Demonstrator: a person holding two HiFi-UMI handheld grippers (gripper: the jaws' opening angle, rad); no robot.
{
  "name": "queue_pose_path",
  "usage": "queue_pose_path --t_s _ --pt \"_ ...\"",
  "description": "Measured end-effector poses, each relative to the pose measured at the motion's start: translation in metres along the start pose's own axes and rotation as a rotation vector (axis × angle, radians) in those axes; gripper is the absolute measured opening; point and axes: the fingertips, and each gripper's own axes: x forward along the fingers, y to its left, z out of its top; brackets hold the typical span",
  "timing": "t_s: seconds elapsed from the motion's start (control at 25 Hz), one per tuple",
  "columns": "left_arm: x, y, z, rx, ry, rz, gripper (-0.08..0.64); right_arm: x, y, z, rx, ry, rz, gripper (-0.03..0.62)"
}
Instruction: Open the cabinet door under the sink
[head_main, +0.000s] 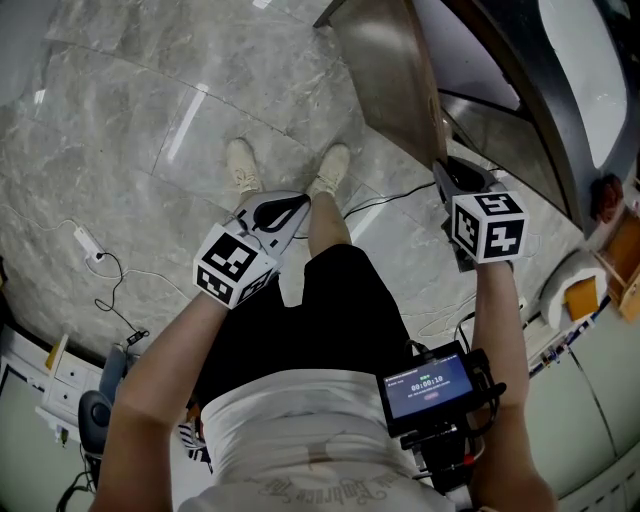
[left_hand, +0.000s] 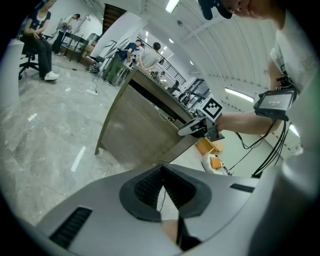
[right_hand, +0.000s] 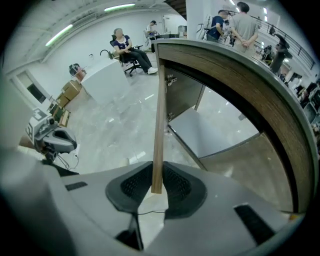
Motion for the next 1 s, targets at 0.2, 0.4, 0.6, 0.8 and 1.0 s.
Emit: queue_pose_path --t_s 0.2,0.4,0.6,0.8,1.0 --pt "-0.007 -0.005 0.001 -0.012 -0.018 -0.002 0.009 0.001 0.029 0.000 0.087 -0.018 0.108 0.077" --pt "-0.014 -0.011 0.001 0.017 -0.025 -0.035 0.009 0.011 0.073 0.008 0.141 -0.016 0.259 0.101" --pt "-0.026 0.001 -0.005 0.021 -0.023 -0.018 0.009 0.017 0.102 0.020 0.257 -0.037 0.361 0.106" --pt "-0.041 0.016 -0.013 0.001 -0.027 0.007 0.009 0.024 0.129 0.031 0.332 -0.036 0.435 0.104" --pt "-0.052 0.026 -0.016 -0.013 -0.042 0.022 0.009 0.031 0.150 0.041 0.399 -0.050 0.453 0.106"
